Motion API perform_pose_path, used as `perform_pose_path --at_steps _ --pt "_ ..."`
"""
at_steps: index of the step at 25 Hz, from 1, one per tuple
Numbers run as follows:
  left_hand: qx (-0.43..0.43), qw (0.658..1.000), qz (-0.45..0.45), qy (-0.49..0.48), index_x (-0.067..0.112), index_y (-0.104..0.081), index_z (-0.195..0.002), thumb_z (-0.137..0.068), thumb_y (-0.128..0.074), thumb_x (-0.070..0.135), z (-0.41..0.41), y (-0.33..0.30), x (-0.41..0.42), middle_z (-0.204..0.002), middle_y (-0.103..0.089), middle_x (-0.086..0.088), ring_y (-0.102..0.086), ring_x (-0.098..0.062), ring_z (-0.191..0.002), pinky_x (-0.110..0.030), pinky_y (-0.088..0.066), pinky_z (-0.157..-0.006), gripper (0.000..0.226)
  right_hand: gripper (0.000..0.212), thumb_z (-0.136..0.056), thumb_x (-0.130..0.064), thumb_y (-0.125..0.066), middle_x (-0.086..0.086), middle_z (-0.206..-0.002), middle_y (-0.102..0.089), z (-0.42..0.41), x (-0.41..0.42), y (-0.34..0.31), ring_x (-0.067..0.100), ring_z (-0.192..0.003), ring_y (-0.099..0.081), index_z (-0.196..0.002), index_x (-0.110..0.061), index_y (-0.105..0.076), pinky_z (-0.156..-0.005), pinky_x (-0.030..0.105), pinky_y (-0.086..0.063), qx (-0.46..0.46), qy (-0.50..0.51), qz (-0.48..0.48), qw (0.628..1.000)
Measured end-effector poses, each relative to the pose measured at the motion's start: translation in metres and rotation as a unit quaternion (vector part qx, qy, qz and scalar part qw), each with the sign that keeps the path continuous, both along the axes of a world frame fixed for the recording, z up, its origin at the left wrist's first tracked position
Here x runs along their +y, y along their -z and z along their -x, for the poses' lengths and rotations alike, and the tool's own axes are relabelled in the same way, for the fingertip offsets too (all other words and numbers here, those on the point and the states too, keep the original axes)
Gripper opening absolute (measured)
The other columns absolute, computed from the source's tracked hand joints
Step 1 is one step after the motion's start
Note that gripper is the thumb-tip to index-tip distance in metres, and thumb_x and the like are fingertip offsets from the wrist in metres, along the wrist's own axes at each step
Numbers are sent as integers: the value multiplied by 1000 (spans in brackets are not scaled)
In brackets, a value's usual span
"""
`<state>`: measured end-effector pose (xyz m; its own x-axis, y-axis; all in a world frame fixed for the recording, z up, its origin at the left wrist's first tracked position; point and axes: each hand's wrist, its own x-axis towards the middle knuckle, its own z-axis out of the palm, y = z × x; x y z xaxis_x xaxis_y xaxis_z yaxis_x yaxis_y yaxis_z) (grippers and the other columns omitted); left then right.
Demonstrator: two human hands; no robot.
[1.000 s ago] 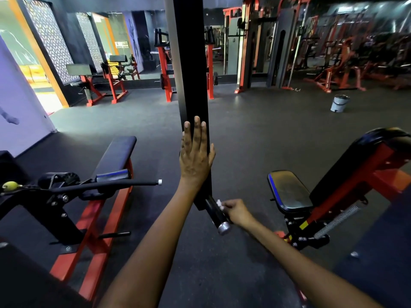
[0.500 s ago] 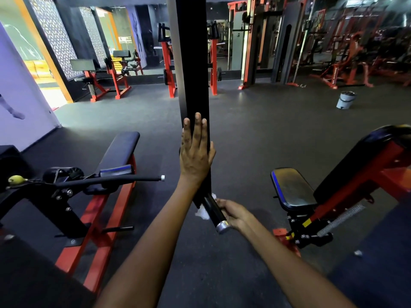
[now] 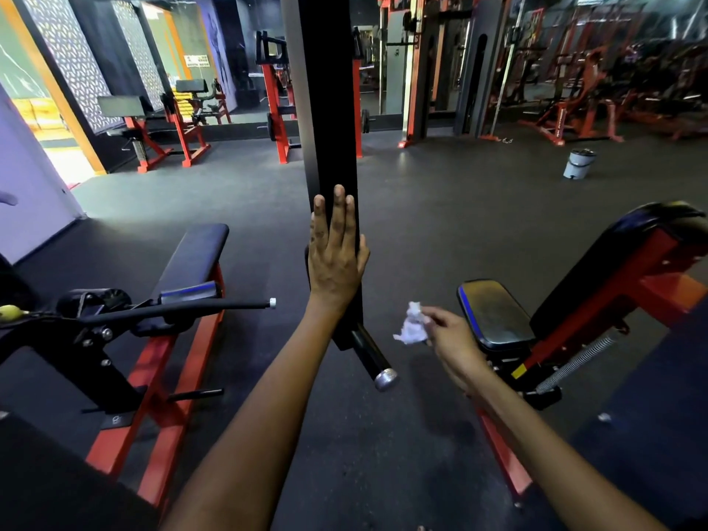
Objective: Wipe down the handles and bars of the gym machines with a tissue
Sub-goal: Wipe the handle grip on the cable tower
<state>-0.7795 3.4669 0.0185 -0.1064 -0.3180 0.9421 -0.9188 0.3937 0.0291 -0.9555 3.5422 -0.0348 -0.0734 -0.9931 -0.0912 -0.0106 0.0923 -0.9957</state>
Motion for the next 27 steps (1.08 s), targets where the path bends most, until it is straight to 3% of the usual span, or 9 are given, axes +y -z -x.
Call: perform_pose_path --at_steps 5,8,10,13,16,18,21,23,27 --pt "-10 1000 -3 -11 15 14 -152 -90 -56 16 -1 -2 1 -158 24 2 17 -23 -147 -40 -11 -120 93 33 -93 4 -45 -7 -120 -54 -50 28 28 4 -115 -47 -121 -3 -61 -91 2 -31 226 -124 145 955" --pt "-9 1000 0 -15 15 13 -152 -90 -54 16 -4 1 2 -159 23 2 16 -23 -147 -41 -14 -119 92 21 -91 -16 -54 -3 -106 -66 -33 49 41 10 -96 -59 -103 -9 -70 -86 17 -37 427 -163 196 867" --pt "-10 1000 0 -18 16 13 -152 -90 -55 16 -4 0 2 -159 23 3 16 -22 -147 -41 -15 -119 92 12 -82 -22 -56 4 -86 -58 -40 36 24 10 -74 -49 -79 -18 -66 -72 18 -35 400 -133 187 887" --pt "-11 999 -8 -31 17 13 -152 -91 -56 17 -1 -1 5 -159 23 3 17 -22 -147 -41 -16 -119 93 20 -87 -7 -50 -4 -89 -47 -73 8 3 11 -83 -39 -78 -24 -53 -72 22 -32 304 -105 158 934" --pt "-11 999 1 -31 14 8 -153 -90 -57 17 -1 0 3 -160 19 2 14 -23 -148 -40 -12 -119 90 25 -88 -15 -51 -1 -63 -51 -68 23 11 14 -63 -44 -64 -18 -56 -59 28 -32 387 -79 199 897" --pt "-20 998 16 -57 13 4 -154 -90 -56 17 -6 3 4 -161 16 1 12 -25 -148 -40 -9 -119 88 24 -86 -24 -48 10 -80 -65 -44 42 11 19 -74 -58 -83 -9 -68 -65 26 -39 446 -133 194 863" --pt "40 993 -15 -112 9 -8 -154 -87 -58 14 6 -1 17 -162 2 -6 0 -35 -146 -39 2 -119 83 46 -76 -33 -52 20 -103 -68 1 14 6 21 -98 -63 -100 3 -67 -78 25 -46 349 -43 124 928" --pt "93 990 -40 -96 4 -24 -149 -86 -58 13 35 -3 28 -156 -22 -17 -12 -37 -143 -40 3 -119 73 40 -78 -16 -59 20 -111 -63 26 -15 -5 28 -103 -61 -112 4 -60 -83 29 -45 328 27 94 940" --pt "8 980 -193 50 4 -48 -138 -89 -48 16 95 5 14 -147 -43 -16 -32 -31 -140 -40 -12 -118 50 16 -81 -11 -63 22 -97 -66 69 -63 -32 34 -92 -61 -91 1 -63 -71 34 -40 368 61 86 924"
